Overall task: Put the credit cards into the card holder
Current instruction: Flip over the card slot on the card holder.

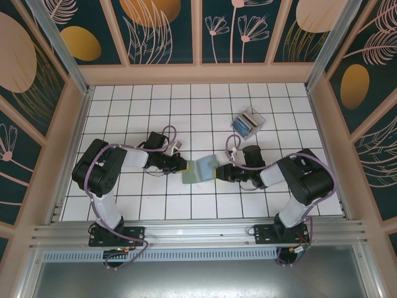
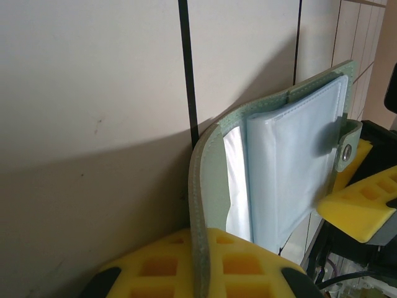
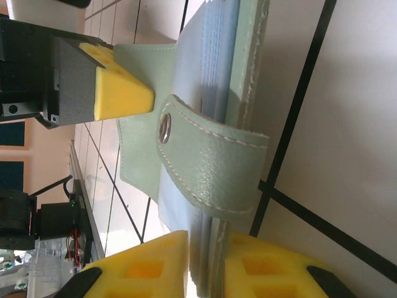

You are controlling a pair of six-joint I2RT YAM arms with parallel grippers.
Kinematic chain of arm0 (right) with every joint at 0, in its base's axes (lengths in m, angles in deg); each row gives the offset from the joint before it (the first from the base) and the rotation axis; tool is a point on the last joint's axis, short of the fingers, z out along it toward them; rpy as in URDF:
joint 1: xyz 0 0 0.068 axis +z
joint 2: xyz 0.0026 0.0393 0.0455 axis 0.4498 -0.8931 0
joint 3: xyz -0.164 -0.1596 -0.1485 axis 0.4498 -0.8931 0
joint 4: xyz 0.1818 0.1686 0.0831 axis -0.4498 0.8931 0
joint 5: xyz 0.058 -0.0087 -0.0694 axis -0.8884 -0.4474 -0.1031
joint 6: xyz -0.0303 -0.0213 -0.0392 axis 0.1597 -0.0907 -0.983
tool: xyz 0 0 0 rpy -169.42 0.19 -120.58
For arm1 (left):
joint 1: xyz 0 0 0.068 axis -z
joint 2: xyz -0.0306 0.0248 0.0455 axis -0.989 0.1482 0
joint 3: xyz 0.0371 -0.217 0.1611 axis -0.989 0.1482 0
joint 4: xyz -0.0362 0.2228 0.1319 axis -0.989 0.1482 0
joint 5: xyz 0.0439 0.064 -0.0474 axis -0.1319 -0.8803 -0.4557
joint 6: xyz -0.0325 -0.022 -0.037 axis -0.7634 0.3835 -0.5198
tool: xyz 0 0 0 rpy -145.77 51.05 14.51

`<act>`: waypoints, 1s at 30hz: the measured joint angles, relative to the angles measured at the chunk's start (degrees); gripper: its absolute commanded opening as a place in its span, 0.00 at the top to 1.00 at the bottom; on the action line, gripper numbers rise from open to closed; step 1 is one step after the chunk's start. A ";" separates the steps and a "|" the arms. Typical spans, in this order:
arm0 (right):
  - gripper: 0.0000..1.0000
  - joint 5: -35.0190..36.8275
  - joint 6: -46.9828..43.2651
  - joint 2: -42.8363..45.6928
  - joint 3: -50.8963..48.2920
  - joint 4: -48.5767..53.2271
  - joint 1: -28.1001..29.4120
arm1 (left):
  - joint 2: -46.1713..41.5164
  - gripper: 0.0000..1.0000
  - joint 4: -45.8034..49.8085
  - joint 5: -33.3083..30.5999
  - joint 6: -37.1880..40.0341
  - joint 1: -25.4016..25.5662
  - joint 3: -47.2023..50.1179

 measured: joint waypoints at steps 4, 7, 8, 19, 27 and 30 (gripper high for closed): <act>0.71 0.37 0.11 0.66 -1.14 -1.36 -0.07 | 0.00 1.00 -0.31 0.02 -0.02 0.00 0.15; 0.75 1.09 0.11 1.07 -2.03 -2.16 -0.20 | -0.04 1.00 -0.48 0.02 -0.02 0.00 0.24; 0.76 1.31 0.13 1.11 -2.27 -2.38 -0.24 | -0.04 1.00 -0.48 0.04 -0.02 0.00 0.24; 0.76 2.51 0.42 1.77 -3.89 -4.22 -0.50 | -0.17 1.00 -1.14 0.02 -0.04 0.00 0.61; 0.77 2.64 0.55 1.95 -4.37 -4.81 -0.50 | -0.26 1.00 -1.79 0.02 -0.04 0.00 0.94; 0.77 2.80 0.55 1.95 -4.48 -4.96 -0.50 | -0.28 1.00 -1.95 0.02 -0.07 0.00 1.01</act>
